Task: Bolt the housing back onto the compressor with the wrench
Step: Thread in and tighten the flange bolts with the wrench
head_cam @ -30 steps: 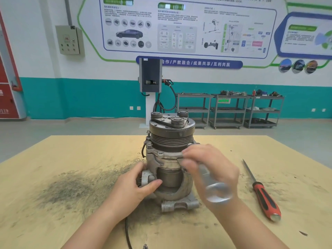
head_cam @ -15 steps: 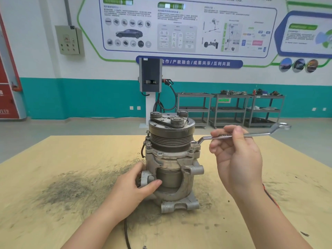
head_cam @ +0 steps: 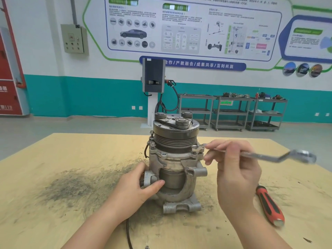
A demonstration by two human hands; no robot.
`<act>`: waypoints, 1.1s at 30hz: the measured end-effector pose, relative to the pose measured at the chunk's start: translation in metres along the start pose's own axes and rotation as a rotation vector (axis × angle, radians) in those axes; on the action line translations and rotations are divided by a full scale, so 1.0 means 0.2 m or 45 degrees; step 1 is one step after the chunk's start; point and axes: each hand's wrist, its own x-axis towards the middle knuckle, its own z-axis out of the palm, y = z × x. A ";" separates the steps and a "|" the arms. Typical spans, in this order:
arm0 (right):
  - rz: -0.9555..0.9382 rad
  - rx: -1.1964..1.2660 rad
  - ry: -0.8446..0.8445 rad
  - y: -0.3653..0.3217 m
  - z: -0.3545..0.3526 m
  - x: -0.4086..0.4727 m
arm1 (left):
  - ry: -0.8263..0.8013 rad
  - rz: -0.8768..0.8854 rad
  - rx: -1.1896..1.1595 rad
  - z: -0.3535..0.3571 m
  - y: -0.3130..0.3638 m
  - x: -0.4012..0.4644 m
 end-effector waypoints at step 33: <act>0.996 0.768 0.134 0.02 -0.10 0.21 | 0.049 -0.001 0.063 0.01 -0.01 0.00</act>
